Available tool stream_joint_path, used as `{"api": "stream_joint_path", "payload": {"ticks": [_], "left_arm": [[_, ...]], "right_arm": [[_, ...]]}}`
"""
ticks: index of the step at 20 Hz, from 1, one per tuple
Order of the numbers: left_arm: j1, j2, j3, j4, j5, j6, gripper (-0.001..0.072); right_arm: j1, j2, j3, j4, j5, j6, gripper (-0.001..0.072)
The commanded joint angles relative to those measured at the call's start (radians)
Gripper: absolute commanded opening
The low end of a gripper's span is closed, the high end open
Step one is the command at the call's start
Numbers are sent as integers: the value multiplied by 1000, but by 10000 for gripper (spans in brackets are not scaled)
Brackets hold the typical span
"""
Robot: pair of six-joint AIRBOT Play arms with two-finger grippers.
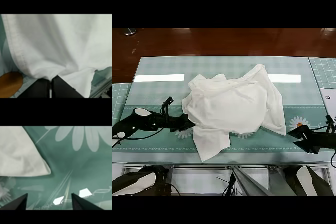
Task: Fold the shirts.
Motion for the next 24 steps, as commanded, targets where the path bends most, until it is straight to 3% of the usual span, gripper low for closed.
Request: {"api": "stream_joint_path", "payload": {"ticks": [1, 11, 20, 22, 23, 24], "left_arm": [[0, 0, 1, -2, 3, 0, 19], [0, 0, 1, -2, 7, -1, 19], [-1, 0, 0, -2, 7, -3, 19], [-1, 0, 0, -2, 6, -3, 19], [-1, 0, 0, -2, 6, -3, 19], [-1, 0, 0, -2, 6, -3, 19]], "right_arm": [[-3, -81, -18, 50, -31, -54, 621], [-3, -346, -18, 382, -182, -265, 616], [-3, -391, -18, 373, -208, -286, 578], [-3, -391, -18, 373, -207, -286, 520], [-3, -391, -17, 374, -201, -304, 359], [-3, -391, -17, 379, -186, -348, 105]]}}
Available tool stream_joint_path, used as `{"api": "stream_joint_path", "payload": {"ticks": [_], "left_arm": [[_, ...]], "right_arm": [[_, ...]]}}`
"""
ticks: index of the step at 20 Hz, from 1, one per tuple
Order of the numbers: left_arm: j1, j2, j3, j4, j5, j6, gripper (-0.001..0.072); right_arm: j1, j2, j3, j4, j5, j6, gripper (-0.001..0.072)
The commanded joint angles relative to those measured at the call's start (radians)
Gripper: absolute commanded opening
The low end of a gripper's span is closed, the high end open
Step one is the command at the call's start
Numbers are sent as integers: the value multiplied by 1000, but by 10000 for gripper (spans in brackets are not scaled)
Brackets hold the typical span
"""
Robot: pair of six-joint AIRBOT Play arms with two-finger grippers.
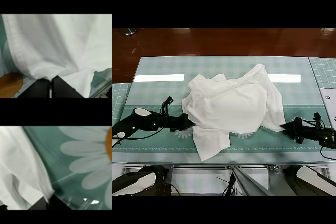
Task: Fold the shirts.
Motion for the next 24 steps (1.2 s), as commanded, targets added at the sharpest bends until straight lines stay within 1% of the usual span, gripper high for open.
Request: {"api": "stream_joint_path", "payload": {"ticks": [1, 4, 5, 6, 8, 11, 13, 14, 16, 17, 19, 22, 24], "left_arm": [[-1, 0, 0, 0, 0, 2, 19], [2, 5, 29, 0, -16, 2, 19], [6, 12, 68, 0, -35, 1, 18], [8, 23, 120, -12, -50, 0, 18], [8, 53, 251, -70, -53, -10, 18], [8, 72, 519, -191, -53, -15, 18], [8, 72, 734, -201, -53, -54, 18], [9, 72, 839, -200, -54, -56, 18], [11, 72, 1062, -131, -57, -118, 17], [13, 73, 1163, -68, -68, -161, 17], [21, 85, 1354, 97, -126, -241, 17], [44, 147, 1568, 383, -226, -329, 17], [53, 241, 1600, 526, -232, -351, 17]], "right_arm": [[0, 0, 2, 37, 41, -85, 30], [0, 1, 48, 53, 89, -92, 29], [0, 3, 92, 58, 127, -86, 28], [0, 13, 154, 60, 166, -58, 28], [0, 60, 303, 63, 206, 24, 28], [0, 123, 586, 62, 210, 166, 28], [0, 135, 806, 60, 220, 249, 28], [0, 135, 921, 59, 234, 284, 28], [0, 135, 1129, 28, 287, 342, 28], [0, 135, 1230, 2, 320, 376, 28], [0, 146, 1398, -3, 367, 385, 28], [0, 233, 1547, -7, 401, 392, 28], [0, 333, 1582, -35, 407, 392, 28]]}}
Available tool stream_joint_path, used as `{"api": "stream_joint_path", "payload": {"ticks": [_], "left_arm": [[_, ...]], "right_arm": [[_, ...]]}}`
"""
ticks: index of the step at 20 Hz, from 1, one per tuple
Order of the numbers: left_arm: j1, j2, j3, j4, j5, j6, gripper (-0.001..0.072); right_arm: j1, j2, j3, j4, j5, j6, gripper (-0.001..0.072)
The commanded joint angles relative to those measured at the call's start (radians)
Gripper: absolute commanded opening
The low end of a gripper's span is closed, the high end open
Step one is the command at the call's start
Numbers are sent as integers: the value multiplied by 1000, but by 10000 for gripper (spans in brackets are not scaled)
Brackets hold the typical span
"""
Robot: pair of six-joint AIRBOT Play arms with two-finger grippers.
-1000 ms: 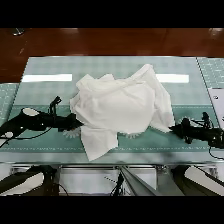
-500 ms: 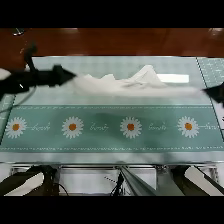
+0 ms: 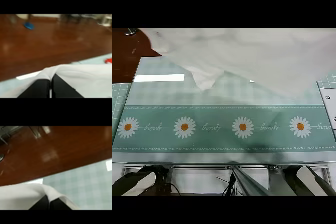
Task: Fold the shirts.
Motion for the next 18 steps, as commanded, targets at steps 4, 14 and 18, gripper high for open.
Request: {"api": "stream_joint_path", "payload": {"ticks": [4, 14, 18], "left_arm": [[16, 278, 127, 411, -88, -82, 17], [15, 586, -210, 582, -387, -203, 18], [15, 612, -484, 573, -357, -217, 18]], "right_arm": [[0, 295, 114, -143, 58, 39, 28], [410, 416, 97, -752, 311, 74, 28], [478, 401, -31, -831, 328, 85, 28]]}}
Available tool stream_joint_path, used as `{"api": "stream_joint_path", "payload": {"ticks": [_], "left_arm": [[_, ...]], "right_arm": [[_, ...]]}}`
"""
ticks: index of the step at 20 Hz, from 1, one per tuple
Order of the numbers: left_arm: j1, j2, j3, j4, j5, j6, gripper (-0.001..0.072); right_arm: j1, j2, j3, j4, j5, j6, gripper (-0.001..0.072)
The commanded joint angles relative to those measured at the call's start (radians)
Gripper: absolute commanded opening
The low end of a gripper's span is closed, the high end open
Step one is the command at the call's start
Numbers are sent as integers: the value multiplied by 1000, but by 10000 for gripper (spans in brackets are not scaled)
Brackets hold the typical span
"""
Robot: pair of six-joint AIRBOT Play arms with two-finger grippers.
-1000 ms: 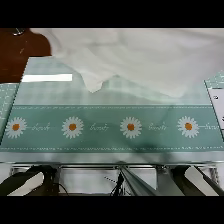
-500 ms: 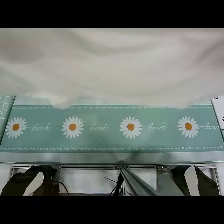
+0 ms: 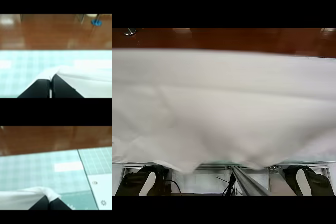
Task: Fold the shirts.
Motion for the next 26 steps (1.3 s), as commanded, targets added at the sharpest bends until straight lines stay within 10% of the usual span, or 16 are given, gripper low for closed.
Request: {"api": "stream_joint_path", "payload": {"ticks": [1, 10, 18, 26], "left_arm": [[1, 7, -239, -26, 35, 9, 18], [-66, -618, -369, -220, 570, 137, 18], [-96, -1197, 23, -240, 589, 37, 18], [-56, -1211, 73, -274, 468, 23, 19]], "right_arm": [[60, -19, -134, -93, 6, 14, 28], [61, -586, -427, 160, -405, -89, 28], [61, -1192, -129, 207, -511, -82, 28], [45, -1248, -49, 202, -449, -122, 29]]}}
